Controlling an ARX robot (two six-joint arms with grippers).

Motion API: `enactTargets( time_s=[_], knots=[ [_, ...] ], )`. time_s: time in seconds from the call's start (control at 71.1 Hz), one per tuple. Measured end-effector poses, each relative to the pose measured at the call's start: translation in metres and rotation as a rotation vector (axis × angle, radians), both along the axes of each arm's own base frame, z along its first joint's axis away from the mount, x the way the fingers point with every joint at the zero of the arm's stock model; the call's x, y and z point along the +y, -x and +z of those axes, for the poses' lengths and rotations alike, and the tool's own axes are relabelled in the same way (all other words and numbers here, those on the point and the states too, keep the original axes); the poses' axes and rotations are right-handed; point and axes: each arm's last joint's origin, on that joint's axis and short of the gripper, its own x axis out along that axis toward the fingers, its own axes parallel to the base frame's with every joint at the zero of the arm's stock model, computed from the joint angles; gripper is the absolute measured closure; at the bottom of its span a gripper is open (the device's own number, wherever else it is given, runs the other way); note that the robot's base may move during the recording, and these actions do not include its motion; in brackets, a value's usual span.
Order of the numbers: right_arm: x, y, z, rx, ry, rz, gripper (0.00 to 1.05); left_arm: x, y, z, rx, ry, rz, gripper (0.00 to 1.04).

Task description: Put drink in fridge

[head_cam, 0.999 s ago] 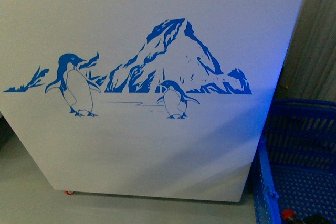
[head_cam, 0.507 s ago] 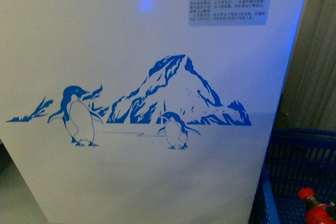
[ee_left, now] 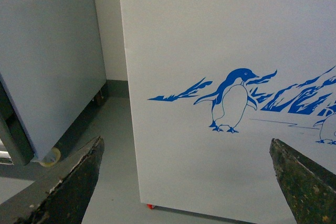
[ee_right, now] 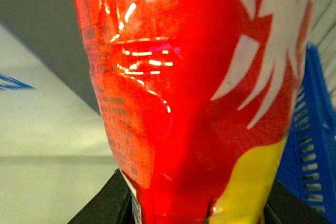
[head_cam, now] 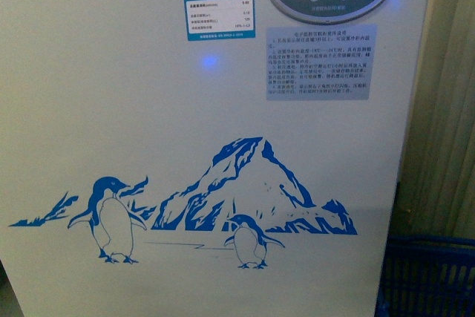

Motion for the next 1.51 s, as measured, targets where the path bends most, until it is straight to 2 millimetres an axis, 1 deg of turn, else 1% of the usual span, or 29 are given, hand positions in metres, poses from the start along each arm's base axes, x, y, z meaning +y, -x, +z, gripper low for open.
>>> enactTargets(
  time_s=[0.014, 0.056, 0.07, 0.141, 0.155, 0.324, 0.394, 0.493, 0.704, 0.999, 1.506],
  knots=[
    [0.003, 0.008, 0.009, -0.029, -0.002, -0.001, 0.65, 0.0, 0.0, 0.0, 0.0, 0.0, 0.0, 0.08],
    [0.008, 0.021, 0.02, -0.072, -0.007, -0.005, 0.65, 0.0, 0.0, 0.0, 0.0, 0.0, 0.0, 0.08],
    [0.011, 0.029, 0.027, -0.098, -0.006, -0.009, 0.65, 0.0, 0.0, 0.0, 0.0, 0.0, 0.0, 0.08],
    [0.017, 0.05, 0.04, -0.157, -0.016, -0.02, 0.65, 0.0, 0.0, 0.0, 0.0, 0.0, 0.0, 0.08],
    [0.019, 0.058, 0.044, -0.177, -0.02, -0.025, 0.65, 0.0, 0.0, 0.0, 0.0, 0.0, 0.0, 0.08],
    [0.03, 0.099, 0.058, -0.278, 0.0, -0.066, 0.65, 0.0, 0.0, 0.0, 0.0, 0.0, 0.0, 0.08],
    [0.034, 0.11, 0.064, -0.332, -0.002, -0.08, 0.65, 0.0, 0.0, 0.0, 0.0, 0.0, 0.0, 0.08],
    [0.036, 0.113, 0.072, -0.396, -0.017, -0.082, 0.66, 0.0, 0.0, 0.0, 0.0, 0.0, 0.0, 0.08],
    [0.034, 0.112, 0.079, -0.469, -0.011, -0.109, 0.66, 0.0, 0.0, 0.0, 0.0, 0.0, 0.0, 0.08],
    [0.024, 0.112, 0.07, -0.52, 0.021, -0.191, 0.66, 0.0, 0.0, 0.0, 0.0, 0.0, 0.0, 0.08],
    [0.024, 0.112, 0.069, -0.518, 0.024, -0.184, 0.66, 0.0, 0.0, 0.0, 0.0, 0.0, 0.0, 0.08]
  ],
)
